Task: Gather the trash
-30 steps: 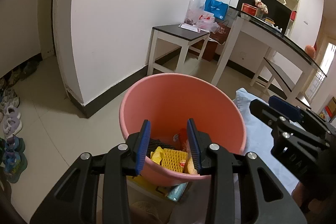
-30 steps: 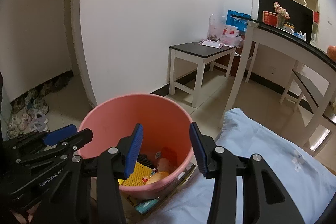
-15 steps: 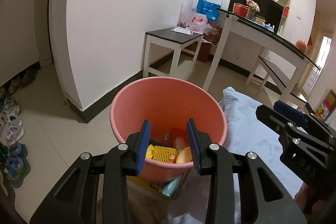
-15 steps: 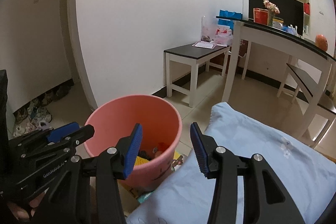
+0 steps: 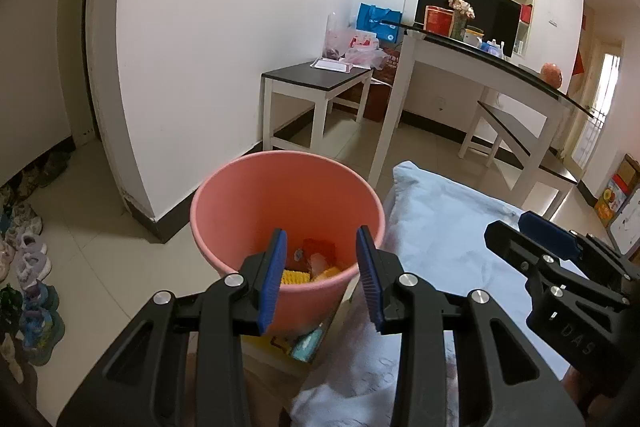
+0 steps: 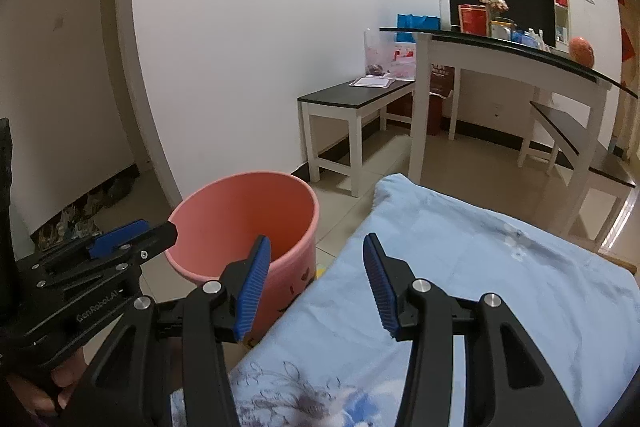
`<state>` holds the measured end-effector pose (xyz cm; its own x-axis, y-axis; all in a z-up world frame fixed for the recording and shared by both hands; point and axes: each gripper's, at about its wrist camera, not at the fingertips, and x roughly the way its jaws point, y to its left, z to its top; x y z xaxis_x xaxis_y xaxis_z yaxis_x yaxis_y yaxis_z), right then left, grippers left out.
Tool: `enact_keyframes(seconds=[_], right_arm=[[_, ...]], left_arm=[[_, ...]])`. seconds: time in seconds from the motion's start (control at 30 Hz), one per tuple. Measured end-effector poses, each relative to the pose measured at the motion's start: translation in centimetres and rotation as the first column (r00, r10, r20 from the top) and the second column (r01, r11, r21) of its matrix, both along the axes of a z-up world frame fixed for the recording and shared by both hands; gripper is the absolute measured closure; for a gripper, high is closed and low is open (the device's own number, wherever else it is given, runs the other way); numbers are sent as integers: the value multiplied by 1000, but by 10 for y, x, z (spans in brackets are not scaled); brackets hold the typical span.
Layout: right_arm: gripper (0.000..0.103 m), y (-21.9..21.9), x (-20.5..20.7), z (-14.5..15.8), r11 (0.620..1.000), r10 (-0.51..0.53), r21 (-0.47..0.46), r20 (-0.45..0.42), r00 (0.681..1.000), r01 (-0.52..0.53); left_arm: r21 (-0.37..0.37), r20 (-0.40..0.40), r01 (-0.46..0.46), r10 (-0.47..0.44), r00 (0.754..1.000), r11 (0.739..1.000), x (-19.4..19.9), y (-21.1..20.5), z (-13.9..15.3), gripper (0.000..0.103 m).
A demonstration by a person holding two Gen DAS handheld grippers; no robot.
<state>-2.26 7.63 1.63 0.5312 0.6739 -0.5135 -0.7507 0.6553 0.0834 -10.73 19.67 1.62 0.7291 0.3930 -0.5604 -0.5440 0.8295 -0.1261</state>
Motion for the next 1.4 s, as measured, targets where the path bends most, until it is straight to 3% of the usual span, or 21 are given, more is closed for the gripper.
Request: enact_keyframes(seconds=[0.07,0.53,1.4], right_arm=[[43,-10,0,1,1000,-14,12,-5,1000,14],[42,-52,-15,0,999,-42,29,15,999,41],[42,-82,-23,-2,996,-81,44,10,997,80]], left_arm=[[3,-5,0,0,1000,1000,-1,-6,1,67],[20,-21,16,-16,1000,1000,-5,-40,2,67],[61,-30,51,-50,998,997,-6,-69,3,67]])
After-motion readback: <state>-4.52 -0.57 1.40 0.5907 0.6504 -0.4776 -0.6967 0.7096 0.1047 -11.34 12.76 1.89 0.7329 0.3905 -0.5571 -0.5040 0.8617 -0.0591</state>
